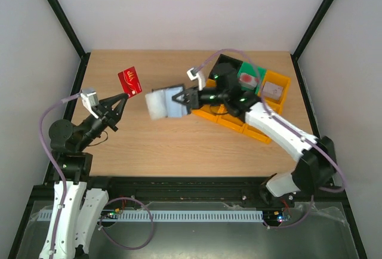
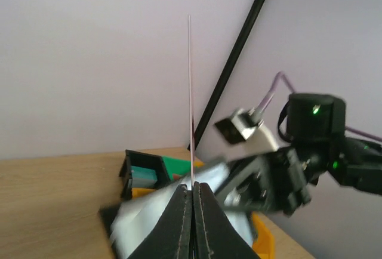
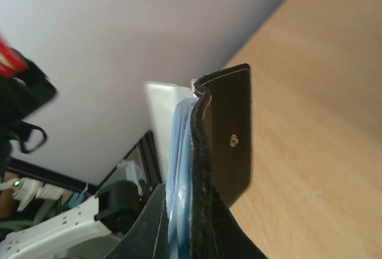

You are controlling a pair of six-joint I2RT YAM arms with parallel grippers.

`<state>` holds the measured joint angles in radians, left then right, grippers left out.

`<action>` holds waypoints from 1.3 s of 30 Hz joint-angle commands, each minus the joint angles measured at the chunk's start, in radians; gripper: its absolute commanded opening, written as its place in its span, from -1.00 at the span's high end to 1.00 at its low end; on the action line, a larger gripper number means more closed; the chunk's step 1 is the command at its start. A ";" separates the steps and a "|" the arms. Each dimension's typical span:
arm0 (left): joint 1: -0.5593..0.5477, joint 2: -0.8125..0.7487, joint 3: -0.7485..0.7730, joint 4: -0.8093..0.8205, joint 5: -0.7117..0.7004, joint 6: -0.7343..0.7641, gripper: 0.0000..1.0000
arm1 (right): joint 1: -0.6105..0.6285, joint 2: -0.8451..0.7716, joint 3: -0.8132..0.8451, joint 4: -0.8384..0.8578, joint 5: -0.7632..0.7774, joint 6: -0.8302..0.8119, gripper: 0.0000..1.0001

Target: Take the credit cards out of the card holder

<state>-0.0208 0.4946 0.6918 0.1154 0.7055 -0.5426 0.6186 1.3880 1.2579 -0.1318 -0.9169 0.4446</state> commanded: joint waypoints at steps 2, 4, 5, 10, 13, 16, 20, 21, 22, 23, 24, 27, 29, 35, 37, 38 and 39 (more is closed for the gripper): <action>0.008 -0.018 0.025 -0.051 -0.033 0.060 0.96 | 0.174 0.148 -0.076 0.237 0.020 0.147 0.97; 0.011 -0.022 0.021 -0.053 -0.033 0.059 0.96 | 0.202 0.212 -0.111 0.383 -0.003 0.253 0.97; 0.014 -0.019 0.021 -0.056 -0.032 0.058 0.96 | 0.209 0.244 -0.133 0.456 -0.005 0.302 0.97; 0.016 0.002 0.022 -0.024 0.007 0.046 0.96 | 0.211 0.394 -0.081 0.329 0.090 0.290 0.15; 0.016 0.013 0.034 -0.050 0.042 0.061 0.96 | 0.180 0.406 0.023 0.025 0.208 0.114 -0.49; 0.015 0.012 0.030 -0.070 0.091 0.071 0.96 | 0.118 0.281 0.027 -0.057 0.255 0.015 -0.73; 0.016 0.006 0.009 -0.004 0.220 0.042 0.96 | 0.086 0.111 0.105 -0.213 0.221 -0.210 -0.77; 0.015 0.008 0.008 0.002 0.250 0.053 0.96 | 0.086 0.078 0.125 -0.239 0.168 -0.260 -0.80; 0.014 0.009 0.009 -0.003 0.275 0.073 0.96 | 0.086 0.045 0.135 -0.247 0.104 -0.292 -0.83; 0.015 0.012 0.009 -0.015 0.308 0.106 0.96 | 0.086 0.021 0.142 -0.242 0.036 -0.307 -0.85; 0.014 0.015 0.012 -0.034 0.343 0.146 0.96 | 0.085 0.000 0.150 -0.235 -0.025 -0.309 -0.86; 0.002 0.045 0.058 -0.181 0.453 0.330 0.96 | 0.087 -0.024 0.208 -0.252 -0.113 -0.293 -0.83; -0.015 0.073 0.115 -0.352 0.492 0.505 0.96 | 0.090 -0.028 0.245 -0.250 -0.116 -0.271 -0.82; -0.046 0.117 0.174 -0.410 0.518 0.546 0.96 | 0.161 -0.019 0.265 -0.169 -0.113 -0.224 -0.69; -0.050 0.117 0.172 -0.396 0.516 0.530 0.96 | 0.175 -0.005 0.266 -0.163 -0.104 -0.216 -0.56; -0.050 0.119 0.172 -0.397 0.515 0.528 0.96 | 0.181 0.000 0.267 -0.155 -0.107 -0.205 -0.42; -0.050 0.119 0.172 -0.400 0.515 0.527 0.96 | 0.186 0.003 0.267 -0.141 -0.112 -0.188 -0.23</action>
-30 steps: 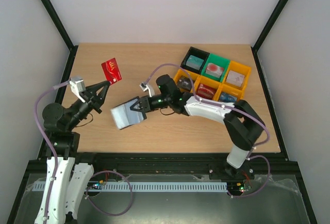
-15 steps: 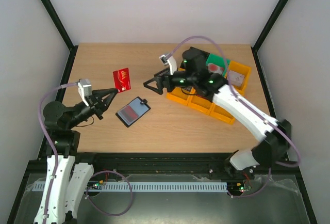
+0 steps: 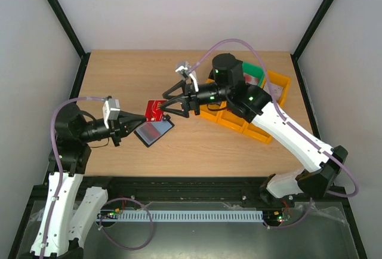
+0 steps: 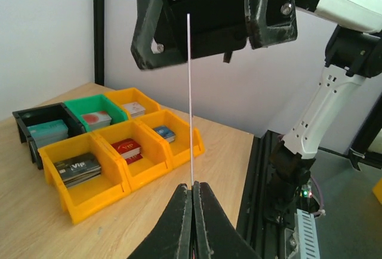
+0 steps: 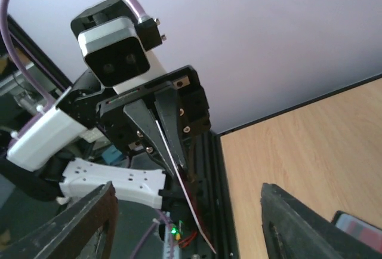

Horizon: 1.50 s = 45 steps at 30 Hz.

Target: Take the credit cards out of the card holder

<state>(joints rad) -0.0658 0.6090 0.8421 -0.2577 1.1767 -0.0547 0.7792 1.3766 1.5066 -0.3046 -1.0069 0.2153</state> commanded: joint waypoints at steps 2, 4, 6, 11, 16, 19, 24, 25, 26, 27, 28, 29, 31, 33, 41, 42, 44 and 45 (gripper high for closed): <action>-0.006 0.004 0.023 -0.032 0.044 0.038 0.96 | 0.034 0.018 0.012 0.073 -0.042 0.075 0.19; -0.006 0.007 0.026 -0.028 0.044 0.028 0.96 | 0.038 0.009 -0.007 0.102 -0.044 0.099 0.54; -0.005 0.009 0.033 -0.018 0.046 0.014 0.96 | 0.041 -0.004 -0.039 0.132 -0.019 0.117 0.95; -0.005 0.013 0.028 0.042 0.026 -0.067 0.96 | 0.039 -0.031 -0.048 0.034 0.069 0.057 0.97; -0.005 -0.001 -0.018 0.158 -0.145 -0.252 -0.04 | -0.034 -0.062 -0.110 0.087 0.208 0.201 0.97; 0.001 -0.022 -0.071 0.151 -0.380 -0.343 -0.98 | -0.168 -0.110 -0.226 0.144 0.499 0.467 0.97; 0.062 -0.061 -0.187 0.053 -0.687 -0.499 -0.98 | -0.345 -0.331 -0.562 0.272 0.971 0.967 0.97; 0.068 -0.077 -0.213 0.044 -0.703 -0.521 -0.98 | -0.346 -0.373 -0.635 0.305 1.080 1.025 0.97; 0.078 -0.088 -0.237 0.037 -0.715 -0.546 -0.98 | -0.347 -0.403 -0.688 0.313 1.175 1.083 0.97; 0.087 -0.096 -0.259 0.028 -0.723 -0.570 -0.98 | -0.348 -0.417 -0.731 0.308 1.255 1.133 0.97; 0.095 -0.100 -0.280 0.022 -0.730 -0.584 -0.98 | -0.352 -0.415 -0.759 0.303 1.306 1.156 0.97; 0.098 -0.104 -0.297 0.017 -0.737 -0.588 -0.98 | -0.357 -0.399 -0.776 0.283 1.337 1.174 0.97; 0.105 -0.111 -0.329 0.002 -0.763 -0.590 -0.98 | -0.377 -0.349 -0.782 0.253 1.351 1.181 0.97; 0.111 -0.124 -0.358 -0.008 -0.781 -0.588 -0.98 | -0.401 -0.308 -0.802 0.268 1.334 1.192 0.97; 0.138 -0.160 -0.420 -0.009 -0.784 -0.588 -0.98 | -0.508 -0.210 -0.879 0.345 1.254 1.259 0.97; 0.140 -0.163 -0.425 -0.006 -0.785 -0.586 -0.98 | -0.520 -0.170 -0.873 0.363 1.229 1.256 0.97; 0.145 -0.164 -0.434 -0.005 -0.792 -0.586 -0.98 | -0.548 -0.097 -0.841 0.407 1.150 1.206 0.97; 0.147 -0.164 -0.437 -0.005 -0.792 -0.586 -0.98 | -0.553 -0.058 -0.804 0.386 1.118 1.184 0.97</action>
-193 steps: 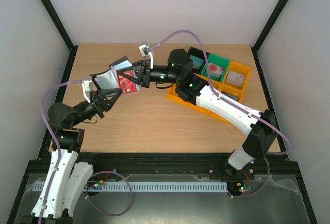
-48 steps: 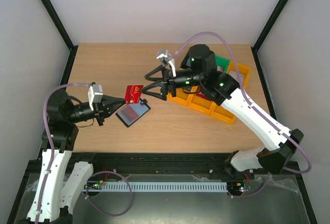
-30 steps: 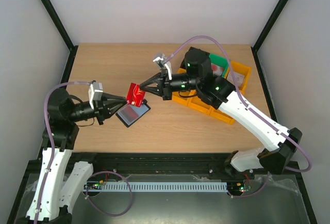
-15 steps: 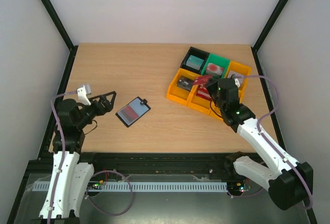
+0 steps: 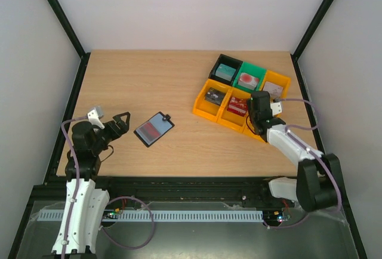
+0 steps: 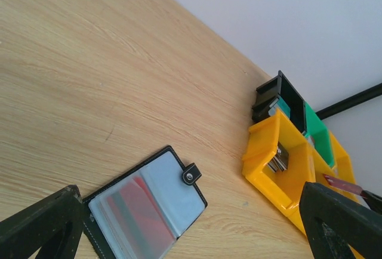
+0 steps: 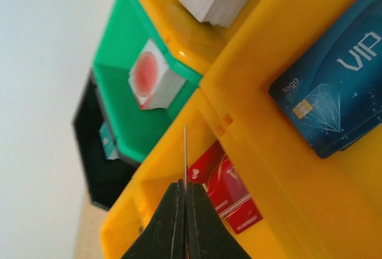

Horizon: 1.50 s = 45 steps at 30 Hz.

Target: Take the credit cards out of the card holder

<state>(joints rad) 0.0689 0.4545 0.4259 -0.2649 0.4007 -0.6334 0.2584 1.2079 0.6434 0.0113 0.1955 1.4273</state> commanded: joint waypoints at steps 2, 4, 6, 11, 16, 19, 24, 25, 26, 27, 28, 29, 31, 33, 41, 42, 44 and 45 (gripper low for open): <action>0.016 -0.010 -0.024 0.005 -0.015 -0.007 -0.98 | -0.036 0.163 0.121 0.029 -0.115 -0.063 0.97; 0.019 -0.010 -0.028 0.011 -0.017 -0.007 -0.98 | -0.035 0.189 0.133 0.032 -0.135 -0.034 0.97; 0.022 -0.008 -0.032 0.016 -0.022 -0.007 -0.98 | -0.035 0.204 0.115 0.068 -0.141 0.005 0.97; 0.025 -0.007 -0.041 0.031 -0.033 -0.003 -0.98 | -0.034 0.271 0.116 0.135 -0.184 0.067 0.97; 0.025 -0.002 -0.050 0.042 -0.032 -0.008 -0.98 | -0.035 0.306 0.154 0.119 -0.132 0.047 0.97; 0.026 -0.001 -0.050 0.043 -0.028 -0.005 -0.98 | -0.034 0.314 0.165 0.119 -0.122 0.026 0.97; 0.026 -0.002 -0.050 0.046 -0.027 -0.003 -0.98 | -0.035 0.323 0.155 0.091 -0.110 0.046 0.84; 0.026 -0.002 -0.050 0.046 -0.027 -0.003 -0.98 | -0.035 0.322 0.154 0.082 -0.107 0.049 0.70; 0.026 -0.002 -0.050 0.046 -0.027 -0.002 -0.98 | -0.035 0.320 0.159 0.070 -0.104 0.049 0.46; 0.026 -0.003 -0.050 0.046 -0.025 -0.001 -0.98 | -0.035 0.318 0.166 0.055 -0.102 0.045 0.30; 0.026 -0.004 -0.050 0.046 -0.024 0.000 -0.98 | -0.036 0.311 0.178 0.039 -0.094 0.038 0.15; 0.026 -0.004 -0.049 0.046 -0.022 -0.001 -0.98 | -0.036 0.303 0.189 0.022 -0.083 0.024 0.03; 0.026 -0.002 -0.053 0.049 -0.018 0.000 -0.98 | -0.034 0.283 0.213 -0.010 -0.053 -0.012 -0.12; 0.026 -0.001 -0.052 0.052 -0.015 -0.002 -0.98 | -0.034 0.263 0.241 -0.046 -0.020 -0.052 -0.20; 0.026 0.001 -0.053 0.062 -0.006 0.004 -0.98 | -0.034 0.220 0.331 -0.166 0.061 -0.170 -0.48; 0.026 0.003 -0.052 0.064 -0.003 0.004 -0.98 | -0.035 0.215 0.344 -0.176 0.061 -0.195 -0.47; 0.026 0.006 -0.050 0.063 -0.002 0.005 -0.98 | -0.033 0.210 0.388 -0.184 0.018 -0.321 -0.40; 0.026 0.008 -0.048 0.061 -0.004 0.003 -0.98 | -0.034 0.221 0.424 -0.230 -0.016 -0.408 -0.36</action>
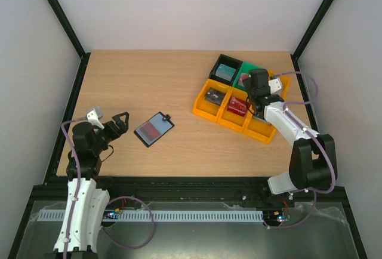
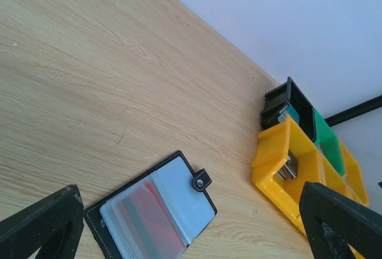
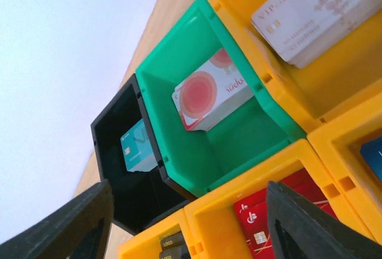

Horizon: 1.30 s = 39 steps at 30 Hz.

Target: Take the credit cards out of the card holder

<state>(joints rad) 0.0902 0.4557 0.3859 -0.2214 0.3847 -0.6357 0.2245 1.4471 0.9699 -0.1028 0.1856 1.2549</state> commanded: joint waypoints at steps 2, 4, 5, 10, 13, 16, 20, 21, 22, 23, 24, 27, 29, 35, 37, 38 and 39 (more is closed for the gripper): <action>0.005 0.011 -0.007 0.009 0.005 -0.008 -0.98 | 0.003 0.031 0.191 -0.270 -0.086 -0.381 -0.27; 0.005 0.022 -0.013 0.000 0.004 -0.037 -0.98 | 0.019 0.052 0.227 -0.383 -0.159 -0.473 -0.11; 0.005 0.028 -0.020 -0.003 0.006 -0.056 -0.98 | 0.039 0.047 0.225 -0.424 -0.166 -0.501 -0.07; 0.005 0.073 -0.075 -0.018 0.016 -0.162 -0.98 | 0.264 0.010 0.238 -0.453 -0.153 -0.594 -0.04; 0.005 0.104 -0.102 -0.022 -0.001 -0.210 -0.98 | 0.441 0.093 0.278 -0.360 -0.258 -0.670 -0.08; 0.019 0.135 -0.122 -0.053 -0.037 -0.276 -0.98 | 0.618 0.281 0.429 -0.376 -0.211 -0.760 -0.15; 0.060 0.155 -0.128 -0.097 -0.052 -0.326 -0.98 | 0.763 0.585 0.747 -0.531 -0.171 -0.886 -0.29; 0.068 0.156 -0.128 -0.099 -0.050 -0.332 -0.98 | 0.788 0.647 0.811 -0.556 -0.157 -0.914 -0.35; 0.076 0.155 -0.128 -0.102 -0.050 -0.335 -0.98 | 0.810 0.697 0.868 -0.577 -0.150 -0.939 -0.38; 0.082 0.155 -0.128 -0.105 -0.050 -0.337 -0.98 | 0.825 0.760 0.916 -0.596 -0.143 -0.955 -0.41; 0.087 0.155 -0.129 -0.105 -0.050 -0.337 -0.98 | 0.832 0.799 0.959 -0.611 -0.140 -0.961 -0.43; 0.094 0.150 -0.140 -0.104 -0.053 -0.339 -0.98 | 0.835 0.885 1.037 -0.637 -0.130 -0.963 -0.51; 0.094 0.148 -0.150 -0.103 -0.053 -0.341 -0.98 | 0.835 0.926 1.071 -0.650 -0.142 -0.979 -0.51; 0.094 0.144 -0.169 -0.094 -0.057 -0.339 -0.98 | 0.835 1.009 1.078 -0.651 -0.193 -0.970 -0.41; 0.095 0.149 -0.172 -0.087 -0.053 -0.339 -0.98 | 0.835 1.021 1.080 -0.655 -0.167 -0.949 -0.33; 0.095 0.151 -0.175 -0.081 -0.051 -0.340 -0.98 | 0.835 1.024 1.080 -0.655 -0.151 -0.944 -0.30; 0.094 0.156 -0.179 -0.075 -0.048 -0.342 -0.98 | 0.833 1.025 1.080 -0.656 -0.140 -0.939 -0.26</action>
<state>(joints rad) 0.1799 0.6075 0.2276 -0.3061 0.3325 -0.9661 1.0641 2.4241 2.0392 -0.6838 -0.0124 0.3027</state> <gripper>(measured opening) 0.988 0.660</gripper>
